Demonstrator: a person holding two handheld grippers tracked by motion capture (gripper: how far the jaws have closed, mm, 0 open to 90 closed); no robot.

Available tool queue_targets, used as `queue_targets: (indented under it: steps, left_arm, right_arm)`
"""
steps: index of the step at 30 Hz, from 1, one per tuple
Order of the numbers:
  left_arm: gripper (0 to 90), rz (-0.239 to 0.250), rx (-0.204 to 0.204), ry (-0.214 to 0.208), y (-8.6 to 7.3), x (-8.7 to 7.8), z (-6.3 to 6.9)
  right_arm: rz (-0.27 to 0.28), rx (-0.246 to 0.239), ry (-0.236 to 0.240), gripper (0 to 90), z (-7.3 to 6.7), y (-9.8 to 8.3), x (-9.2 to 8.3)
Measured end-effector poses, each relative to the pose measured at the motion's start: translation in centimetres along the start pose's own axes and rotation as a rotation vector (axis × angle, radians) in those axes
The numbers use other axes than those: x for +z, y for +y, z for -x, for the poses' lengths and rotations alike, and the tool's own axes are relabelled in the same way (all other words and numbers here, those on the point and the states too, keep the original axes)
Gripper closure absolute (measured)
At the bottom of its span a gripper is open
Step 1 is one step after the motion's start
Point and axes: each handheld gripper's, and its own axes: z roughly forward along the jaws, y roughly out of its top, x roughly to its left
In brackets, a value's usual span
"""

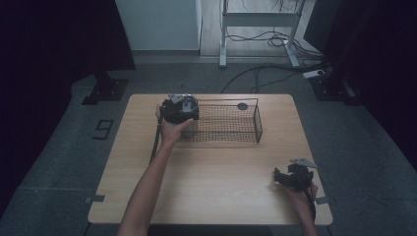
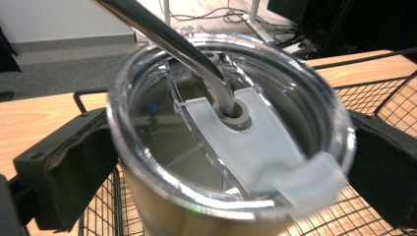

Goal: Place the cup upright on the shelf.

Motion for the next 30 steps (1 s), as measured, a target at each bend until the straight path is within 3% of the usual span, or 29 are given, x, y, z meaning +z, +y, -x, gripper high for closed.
queue_targets:
  steps: [12, 30]
  left_arm:
    - [0.0, 0.028, 0.024, -0.025, -0.8, -3.4, -0.4]
    - [1.7, 0.009, 0.063, -0.070, -3.3, -5.7, -0.4]
  right_arm:
    - [0.000, 0.000, 0.000, 12.0, 0.0, 0.0, 0.0]
    - [0.000, 0.002, -0.002, 12.1, 0.0, 0.0, 0.0]
